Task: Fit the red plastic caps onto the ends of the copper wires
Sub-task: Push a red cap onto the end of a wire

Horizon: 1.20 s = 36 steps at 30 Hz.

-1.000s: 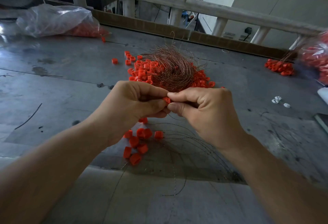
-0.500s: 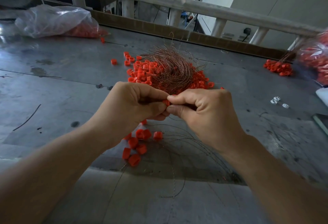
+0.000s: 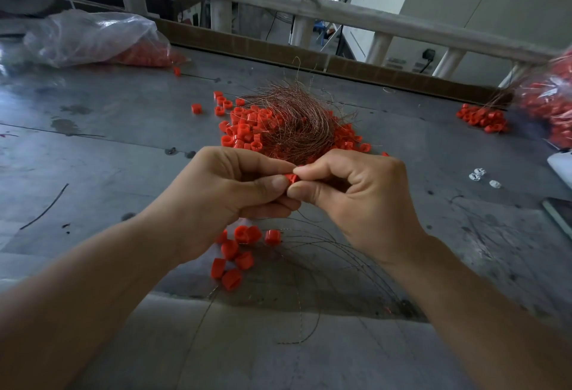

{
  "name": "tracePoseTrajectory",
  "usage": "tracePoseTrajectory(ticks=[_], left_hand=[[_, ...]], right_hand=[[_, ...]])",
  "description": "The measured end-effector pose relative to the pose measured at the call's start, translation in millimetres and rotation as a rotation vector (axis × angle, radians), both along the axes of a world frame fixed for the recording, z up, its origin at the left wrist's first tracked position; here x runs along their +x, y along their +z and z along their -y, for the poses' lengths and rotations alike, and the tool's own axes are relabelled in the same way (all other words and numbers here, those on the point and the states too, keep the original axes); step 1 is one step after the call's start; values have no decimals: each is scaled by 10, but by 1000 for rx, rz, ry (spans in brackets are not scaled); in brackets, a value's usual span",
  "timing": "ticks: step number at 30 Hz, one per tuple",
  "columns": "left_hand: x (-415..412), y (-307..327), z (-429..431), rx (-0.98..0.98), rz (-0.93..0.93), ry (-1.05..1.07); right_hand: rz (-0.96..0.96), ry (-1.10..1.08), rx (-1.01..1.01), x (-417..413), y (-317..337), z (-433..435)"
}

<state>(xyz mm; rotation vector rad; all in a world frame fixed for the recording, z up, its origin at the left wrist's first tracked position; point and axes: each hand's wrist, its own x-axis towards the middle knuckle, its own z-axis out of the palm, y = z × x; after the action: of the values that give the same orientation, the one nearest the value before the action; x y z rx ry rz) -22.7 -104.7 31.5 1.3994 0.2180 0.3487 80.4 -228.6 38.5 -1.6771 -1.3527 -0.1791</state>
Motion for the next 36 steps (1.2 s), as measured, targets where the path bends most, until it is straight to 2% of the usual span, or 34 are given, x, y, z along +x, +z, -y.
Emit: tracePoseTrajectory(ticks=[5, 7, 11, 15, 19, 21, 25, 31, 36], left_hand=[[-26, 28, -31, 1, 15, -83], [-36, 28, -43, -26, 12, -128], [-49, 9, -57, -39, -9, -196], [-44, -3, -38, -81, 68, -188], [-61, -32, 50, 223, 167, -108], [-56, -50, 73, 276, 186, -71], [-63, -47, 74, 281, 211, -52], [-87, -54, 112, 308, 230, -52], [-74, -5, 104, 194, 205, -56]], right_hand=[[-226, 73, -68, 10, 59, 15], [-251, 106, -125, 31, 89, 30], [-193, 208, -302, 51, 120, 52], [-72, 173, -279, 45, 103, 45], [74, 151, -263, 18, 75, 49], [122, 134, -251, 12, 59, 44], [186, 122, -218, -14, 52, 29], [152, 120, -173, -45, 26, 27], [150, 103, -149, -10, 26, 17]])
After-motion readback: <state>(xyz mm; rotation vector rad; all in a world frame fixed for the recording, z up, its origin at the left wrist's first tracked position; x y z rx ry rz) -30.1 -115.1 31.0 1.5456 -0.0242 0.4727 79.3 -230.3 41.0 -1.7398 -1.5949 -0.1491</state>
